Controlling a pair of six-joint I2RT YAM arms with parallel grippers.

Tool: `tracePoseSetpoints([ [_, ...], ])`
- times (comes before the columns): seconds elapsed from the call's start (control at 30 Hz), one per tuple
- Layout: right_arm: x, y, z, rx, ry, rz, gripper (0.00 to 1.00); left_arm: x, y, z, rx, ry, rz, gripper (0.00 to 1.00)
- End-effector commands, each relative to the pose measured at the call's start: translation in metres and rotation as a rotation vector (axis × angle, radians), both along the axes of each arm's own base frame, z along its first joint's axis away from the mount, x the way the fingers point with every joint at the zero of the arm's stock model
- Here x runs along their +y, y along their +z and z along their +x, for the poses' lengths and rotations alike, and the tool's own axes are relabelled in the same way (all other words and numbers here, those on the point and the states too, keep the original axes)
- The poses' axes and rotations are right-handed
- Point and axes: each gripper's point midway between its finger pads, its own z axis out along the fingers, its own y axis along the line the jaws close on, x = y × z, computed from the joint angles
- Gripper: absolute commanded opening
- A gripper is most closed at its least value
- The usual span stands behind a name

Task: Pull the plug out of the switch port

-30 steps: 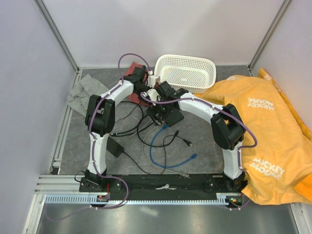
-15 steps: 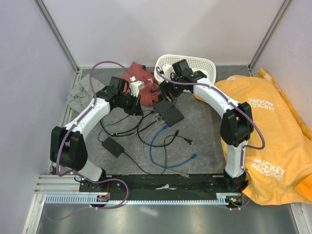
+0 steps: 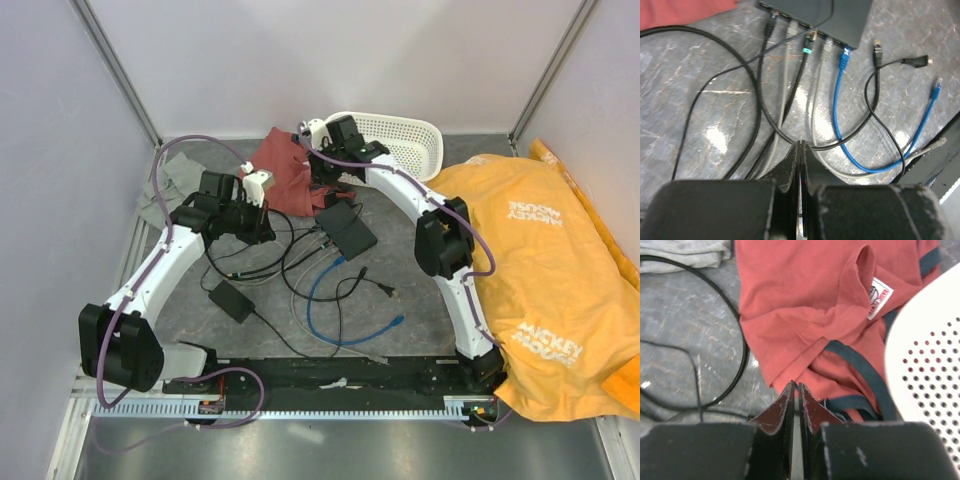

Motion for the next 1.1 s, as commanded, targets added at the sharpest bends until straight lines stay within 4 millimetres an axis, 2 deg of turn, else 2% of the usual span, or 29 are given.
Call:
tracePoseSetpoints([
  [0.0,0.026,0.003,0.015,-0.070,-0.077,0.025,0.10,0.015,0.006,0.012,-0.028,0.083,-0.008,0.02],
  [0.03,0.015,-0.008,0.029,-0.095,-0.155,-0.025,0.08,0.017,0.008,0.015,-0.031,0.089,-0.010,0.01],
  [0.07,0.009,-0.007,0.039,-0.125,-0.202,-0.047,0.01,0.019,0.007,0.016,-0.027,0.096,-0.010,0.02],
  [0.1,0.001,-0.012,0.046,-0.161,-0.224,-0.100,0.00,0.021,0.008,0.018,-0.029,0.102,-0.012,0.02],
  [0.13,-0.020,-0.012,0.059,-0.219,-0.313,-0.187,0.00,0.022,0.009,0.020,-0.036,0.103,-0.009,0.01],
  [0.17,-0.031,-0.013,0.061,-0.245,-0.328,-0.240,0.00,0.024,0.010,0.021,-0.039,0.105,-0.008,0.02],
  [0.2,-0.048,-0.004,0.066,-0.272,-0.353,-0.271,0.00,0.026,0.011,0.022,-0.045,0.113,-0.007,0.01],
  [0.23,-0.059,-0.001,0.067,-0.286,-0.335,-0.301,0.00,0.028,0.012,0.023,-0.049,0.116,-0.006,0.01],
  [0.27,-0.071,-0.014,0.062,-0.255,-0.320,-0.328,0.00,0.029,0.011,0.023,-0.046,0.119,-0.006,0.02],
  [0.3,-0.092,0.003,0.065,-0.266,-0.326,-0.313,0.00,0.031,0.011,0.024,-0.048,0.124,-0.007,0.01],
  [0.33,-0.103,0.002,0.064,-0.270,-0.297,-0.331,0.00,0.031,0.008,0.023,-0.042,0.122,-0.007,0.02],
  [0.37,-0.120,-0.015,0.058,-0.244,-0.295,-0.368,0.00,0.031,0.007,0.024,-0.046,0.123,-0.010,0.01],
  [0.4,-0.147,-0.008,0.062,-0.253,-0.332,-0.392,0.00,0.033,0.005,0.025,-0.044,0.128,-0.011,0.01],
  [0.47,-0.181,-0.017,0.061,-0.240,-0.350,-0.470,0.00,0.034,0.003,0.024,-0.043,0.130,-0.019,0.02],
  [0.5,-0.208,-0.013,0.065,-0.242,-0.387,-0.494,0.00,0.034,0.003,0.025,-0.044,0.130,-0.023,0.02],
  [0.53,-0.222,-0.014,0.065,-0.243,-0.400,-0.524,0.00,0.034,0.001,0.024,-0.039,0.128,-0.024,0.01],
  [0.6,-0.262,-0.015,0.067,-0.247,-0.460,-0.621,0.00,0.033,0.002,0.025,-0.042,0.123,-0.031,0.01],
  [0.67,-0.283,-0.011,0.072,-0.265,-0.521,-0.652,0.00,0.031,0.001,0.026,-0.039,0.118,-0.042,0.02],
  [0.7,-0.299,-0.006,0.075,-0.270,-0.576,-0.668,0.00,0.030,0.003,0.028,-0.045,0.118,-0.047,0.01],
  [0.73,-0.305,-0.005,0.077,-0.274,-0.601,-0.678,0.00,0.030,0.002,0.028,-0.036,0.121,-0.050,0.02],
  [0.8,-0.307,-0.001,0.079,-0.276,-0.618,-0.655,0.00,0.028,0.003,0.029,-0.042,0.116,-0.061,0.02],
  [0.87,-0.293,-0.002,0.071,-0.237,-0.561,-0.600,0.00,0.027,0.004,0.028,-0.043,0.115,-0.065,0.02],
  [0.9,-0.258,0.004,0.063,-0.210,-0.442,-0.467,0.00,0.027,0.004,0.027,-0.044,0.115,-0.064,0.01],
  [0.93,-0.243,0.000,0.047,-0.151,-0.368,-0.425,0.00,0.028,0.005,0.027,-0.043,0.120,-0.064,0.02],
  [1.0,-0.182,0.013,0.011,-0.106,-0.162,-0.275,0.01,0.028,0.006,0.025,-0.044,0.124,-0.068,0.02],
  [1.03,-0.165,0.011,-0.007,-0.075,-0.101,-0.252,0.00,0.028,0.006,0.024,-0.045,0.123,-0.069,0.01],
  [1.07,-0.135,0.026,-0.025,-0.100,-0.028,-0.217,0.00,0.028,0.005,0.024,-0.043,0.125,-0.069,0.01],
])
